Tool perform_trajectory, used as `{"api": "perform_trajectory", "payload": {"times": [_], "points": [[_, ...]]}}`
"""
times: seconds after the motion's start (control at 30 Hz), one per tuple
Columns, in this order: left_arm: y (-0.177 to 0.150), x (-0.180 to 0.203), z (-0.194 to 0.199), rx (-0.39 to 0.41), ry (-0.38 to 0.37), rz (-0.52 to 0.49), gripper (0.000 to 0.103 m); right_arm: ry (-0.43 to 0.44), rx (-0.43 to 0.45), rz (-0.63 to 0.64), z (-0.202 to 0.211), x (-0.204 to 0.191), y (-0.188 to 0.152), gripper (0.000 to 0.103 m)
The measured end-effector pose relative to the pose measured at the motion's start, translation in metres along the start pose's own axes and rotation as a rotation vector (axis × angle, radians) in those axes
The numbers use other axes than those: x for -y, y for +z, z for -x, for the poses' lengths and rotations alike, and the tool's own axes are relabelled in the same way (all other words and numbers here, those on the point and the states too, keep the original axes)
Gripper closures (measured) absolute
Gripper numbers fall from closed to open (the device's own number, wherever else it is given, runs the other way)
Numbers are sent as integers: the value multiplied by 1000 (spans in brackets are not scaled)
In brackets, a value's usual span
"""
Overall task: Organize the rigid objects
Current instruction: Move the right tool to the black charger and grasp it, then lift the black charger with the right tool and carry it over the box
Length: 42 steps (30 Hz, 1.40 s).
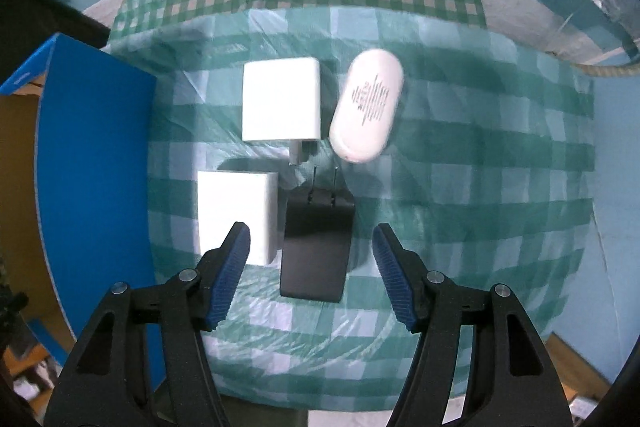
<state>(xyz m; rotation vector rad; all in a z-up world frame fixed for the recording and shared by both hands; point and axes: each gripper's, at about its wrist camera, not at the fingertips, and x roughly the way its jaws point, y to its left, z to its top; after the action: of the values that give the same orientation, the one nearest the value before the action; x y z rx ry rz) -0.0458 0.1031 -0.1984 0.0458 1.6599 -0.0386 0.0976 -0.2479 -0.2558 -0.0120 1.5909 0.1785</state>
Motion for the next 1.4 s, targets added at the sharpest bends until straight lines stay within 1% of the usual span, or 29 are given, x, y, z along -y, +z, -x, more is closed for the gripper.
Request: {"api": "perform_trajectory", "payload": {"times": [0.07, 0.1, 0.17, 0.23, 0.33, 0.4, 0.57, 0.87, 0.93, 1.0, 1.2, 1.4], "points": [[0, 0, 0, 0, 0, 0, 100, 10, -6, -1, -6, 0, -1, 39], [0, -1, 0, 0, 0, 1, 100, 11, -6, 2, -8, 0, -2, 41], [0, -1, 1, -1, 0, 2, 100, 6, -8, 9, -12, 2, -2, 56], [0, -2, 2, 0, 1, 2, 100, -8, -10, 7, -15, 5, -1, 64], [0, -1, 2, -2, 1, 2, 100, 7, -15, 0, -15, 8, -1, 64], [0, -1, 2, -1, 2, 1, 100, -13, -23, 18, -15, 8, 0, 65], [0, -2, 3, -2, 2, 1, 100, -11, -32, 9, -21, 10, 1, 65], [2, -2, 3, -2, 7, -3, 100, -38, -77, 2, -40, 9, 4, 65], [2, -2, 4, -2, 5, -1, 100, -43, -74, 3, -41, 8, 3, 65], [2, -2, 3, -2, 4, 1, 100, -55, -66, 6, -38, 7, 2, 66], [2, -2, 3, -3, 4, 1, 100, -50, -64, 11, -28, 7, -5, 66], [3, -1, 2, -3, 6, 0, 100, -40, -40, 23, -7, 1, -10, 66]]}}
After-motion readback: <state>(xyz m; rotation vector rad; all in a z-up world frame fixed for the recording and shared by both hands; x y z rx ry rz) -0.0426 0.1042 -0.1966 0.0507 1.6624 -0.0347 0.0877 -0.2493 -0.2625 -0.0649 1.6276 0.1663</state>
